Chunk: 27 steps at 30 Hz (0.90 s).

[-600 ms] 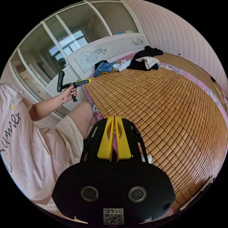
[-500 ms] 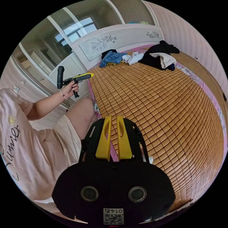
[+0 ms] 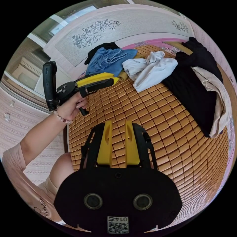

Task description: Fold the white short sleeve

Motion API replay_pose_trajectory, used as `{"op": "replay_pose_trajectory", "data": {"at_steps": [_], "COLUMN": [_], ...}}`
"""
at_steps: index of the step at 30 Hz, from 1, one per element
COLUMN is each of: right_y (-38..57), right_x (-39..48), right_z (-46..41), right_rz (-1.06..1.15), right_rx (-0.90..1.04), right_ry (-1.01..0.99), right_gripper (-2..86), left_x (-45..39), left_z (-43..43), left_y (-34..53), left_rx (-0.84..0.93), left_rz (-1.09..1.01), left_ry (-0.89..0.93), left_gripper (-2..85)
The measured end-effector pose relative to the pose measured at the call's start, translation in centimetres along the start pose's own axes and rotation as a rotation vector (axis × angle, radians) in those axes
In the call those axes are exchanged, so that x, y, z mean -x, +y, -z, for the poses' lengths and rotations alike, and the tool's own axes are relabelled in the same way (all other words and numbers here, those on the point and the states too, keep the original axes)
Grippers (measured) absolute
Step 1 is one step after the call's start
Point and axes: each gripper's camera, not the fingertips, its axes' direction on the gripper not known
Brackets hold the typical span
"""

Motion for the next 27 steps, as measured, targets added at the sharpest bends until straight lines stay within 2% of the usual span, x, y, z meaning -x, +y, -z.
{"op": "replay_pose_trajectory", "data": {"at_steps": [3,6,7,10,12,16,18,22,27], "right_y": [-5.5,-9.3,-10.4,-11.3,-10.4,-6.6,-3.7,8.4,26.9], "right_x": [-2.4,-5.1,-6.3,-9.2,-10.6,-13.0,-13.6,-13.0,-8.7], "right_z": [-1.0,-1.0,-1.0,0.4,2.0,5.4,7.5,12.7,15.0], "right_rz": [-0.007,-0.084,-0.119,-0.151,-0.162,-0.118,-0.124,-0.182,-0.385], "right_rx": [0.003,-0.036,-0.033,-0.067,-0.12,-0.085,-0.103,-0.123,0.017], "right_ry": [0.079,0.109,0.111,-0.023,-0.053,0.008,-0.042,-0.11,-0.037], "right_gripper": [13.5,15.7,14.4,5.1,3.1,1.4,1.1,0.9,0.9], "left_x": [0.4,0.2,0.2,-0.6,-0.7,-1.2,-1.9,-4.9,-12.5], "left_z": [-3.0,-7.5,-9.3,-9.5,-8.9,-3.5,-0.2,6.2,11.5], "left_y": [-4.4,-6.8,-7.2,-7.2,-7.3,-5.8,-4.0,3.2,11.2], "left_rx": [-0.016,0.136,0.238,0.199,0.198,0.102,0.09,0.199,0.367], "left_rz": [0.003,0.036,0.06,0.069,0.056,0.01,-0.025,-0.123,-0.265], "left_ry": [-0.08,-0.158,-0.177,-0.215,-0.181,0.003,0.094,0.387,0.646], "left_gripper": [9.7,9.4,7.9,3.8,2.0,0.3,0.0,-0.5,-0.3]}}
